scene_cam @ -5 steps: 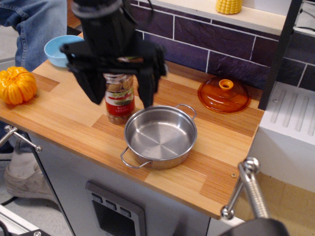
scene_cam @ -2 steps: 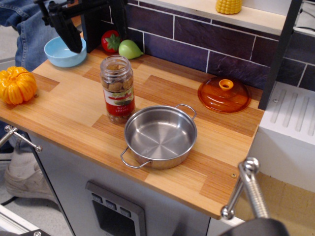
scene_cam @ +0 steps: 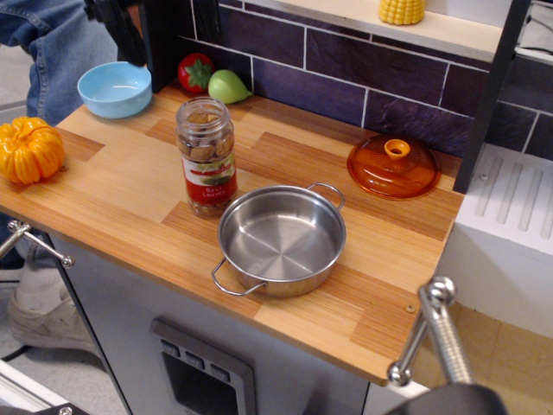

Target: Pour almonds in pot

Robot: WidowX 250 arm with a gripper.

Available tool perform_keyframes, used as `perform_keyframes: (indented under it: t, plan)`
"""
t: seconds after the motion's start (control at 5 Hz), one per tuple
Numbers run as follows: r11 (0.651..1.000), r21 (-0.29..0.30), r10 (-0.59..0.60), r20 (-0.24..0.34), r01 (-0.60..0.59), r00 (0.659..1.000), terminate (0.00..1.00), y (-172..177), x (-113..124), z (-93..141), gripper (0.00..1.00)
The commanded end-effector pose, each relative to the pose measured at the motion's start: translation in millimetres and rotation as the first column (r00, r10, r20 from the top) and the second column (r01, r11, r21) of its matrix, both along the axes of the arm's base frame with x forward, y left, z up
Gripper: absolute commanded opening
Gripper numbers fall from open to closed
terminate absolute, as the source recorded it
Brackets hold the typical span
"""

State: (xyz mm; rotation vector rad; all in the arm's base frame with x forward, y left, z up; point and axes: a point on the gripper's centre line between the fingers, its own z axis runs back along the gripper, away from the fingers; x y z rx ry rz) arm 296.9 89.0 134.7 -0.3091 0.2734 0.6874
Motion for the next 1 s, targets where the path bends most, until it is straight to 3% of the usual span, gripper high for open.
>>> perform_keyframes:
  t: [0.0, 0.2, 0.4, 0.8]
  plan:
    - [0.999, 0.009, -0.039, -0.101, 0.04, 0.994, 0.0, 13.1, 0.5, -17.7, 1.0]
    - [0.996, 0.021, -0.084, -0.145, 0.088, 0.986, 0.0, 14.9, -0.8, -26.8, 1.0]
    - [0.998, -0.043, -0.053, -0.195, 0.045, 0.979, 0.0, 19.3, 6.9, -34.3, 1.0]
    - [0.993, -0.106, 0.016, -0.254, -0.045, 0.967, 0.0, 26.6, 30.4, -43.5, 1.0]
